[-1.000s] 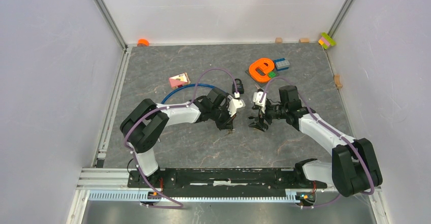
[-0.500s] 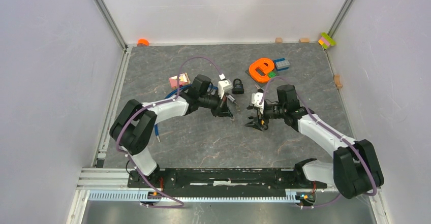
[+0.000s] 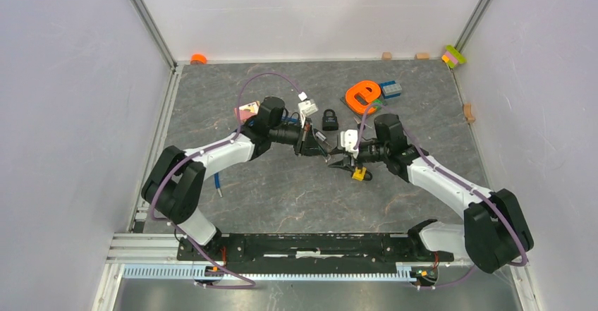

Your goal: Unlock with the key

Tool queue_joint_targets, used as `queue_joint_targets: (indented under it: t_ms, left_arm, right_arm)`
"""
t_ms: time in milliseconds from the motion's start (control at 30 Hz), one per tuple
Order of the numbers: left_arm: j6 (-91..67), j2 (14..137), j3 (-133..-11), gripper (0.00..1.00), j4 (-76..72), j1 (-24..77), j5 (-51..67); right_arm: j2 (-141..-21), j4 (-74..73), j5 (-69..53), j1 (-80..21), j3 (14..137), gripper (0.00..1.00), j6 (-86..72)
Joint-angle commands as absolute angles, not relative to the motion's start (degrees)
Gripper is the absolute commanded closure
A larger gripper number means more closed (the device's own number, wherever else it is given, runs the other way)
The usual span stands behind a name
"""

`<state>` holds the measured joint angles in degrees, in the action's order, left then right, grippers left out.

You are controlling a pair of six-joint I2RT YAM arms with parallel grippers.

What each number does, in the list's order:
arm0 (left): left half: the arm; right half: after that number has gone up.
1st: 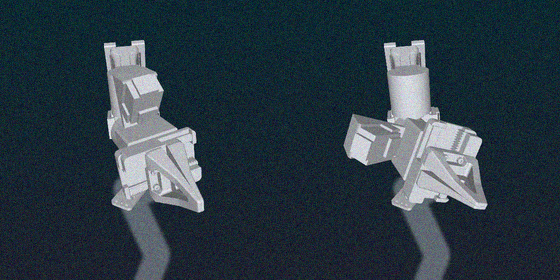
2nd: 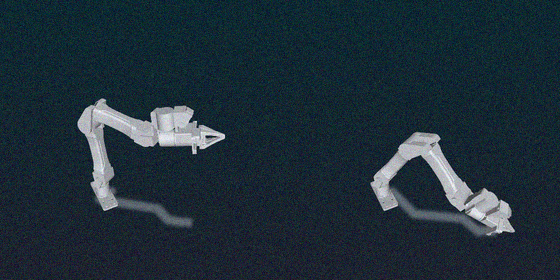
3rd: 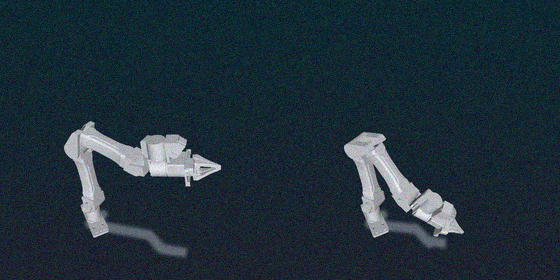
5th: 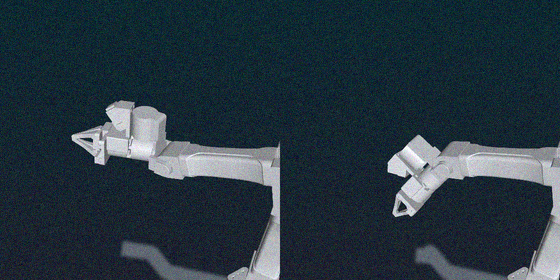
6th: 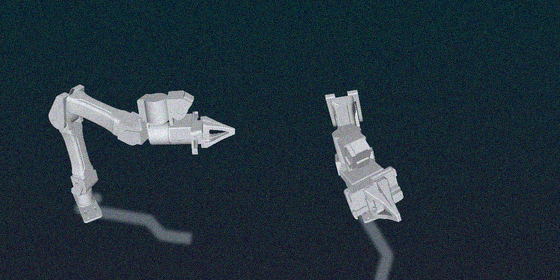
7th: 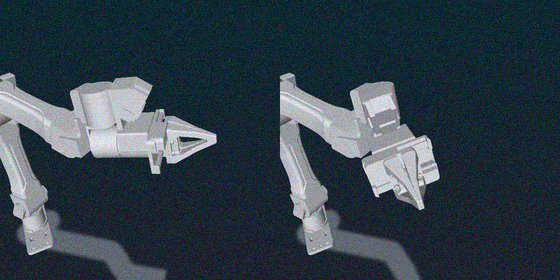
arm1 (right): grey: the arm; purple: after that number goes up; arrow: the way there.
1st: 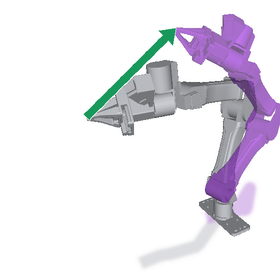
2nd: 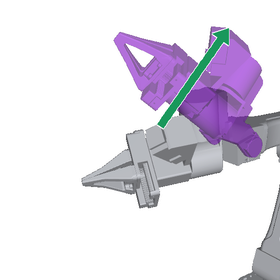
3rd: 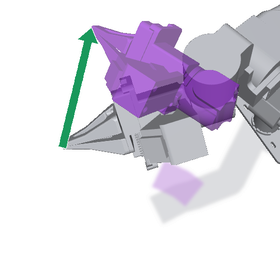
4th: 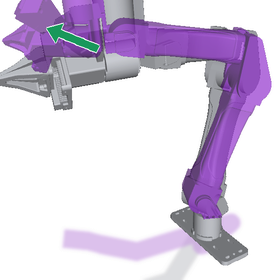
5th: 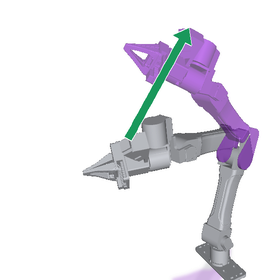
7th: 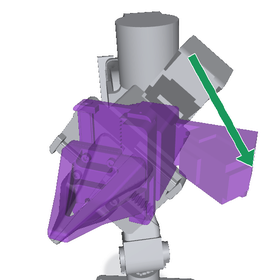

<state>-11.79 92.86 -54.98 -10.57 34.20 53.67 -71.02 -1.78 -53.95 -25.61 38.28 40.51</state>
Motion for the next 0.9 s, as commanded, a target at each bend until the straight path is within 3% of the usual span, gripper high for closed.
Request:
queue_joint_targets:
  t_ms: [0, 200, 867]
  left_arm:
    - [-16.94, 90.18, -53.61, 0.98, -16.0, 34.1, 56.07]
    - [-19.82, 88.96, -51.8, 0.98, -20.24, 34.11, 56.07]
    - [-22.05, 87.24, -48.53, 0.98, -26.17, 34.1, 55.04]
  right_arm:
    - [-72.24, 4.5, -56.48, -25.97, 38.35, 0.56, 36.4]
    - [-73.67, 10.14, -57.57, -25.99, 36.78, 0.57, 30.36]
    - [-75.64, 10.63, -61.08, -26.02, 36.01, 0.72, 29.18]
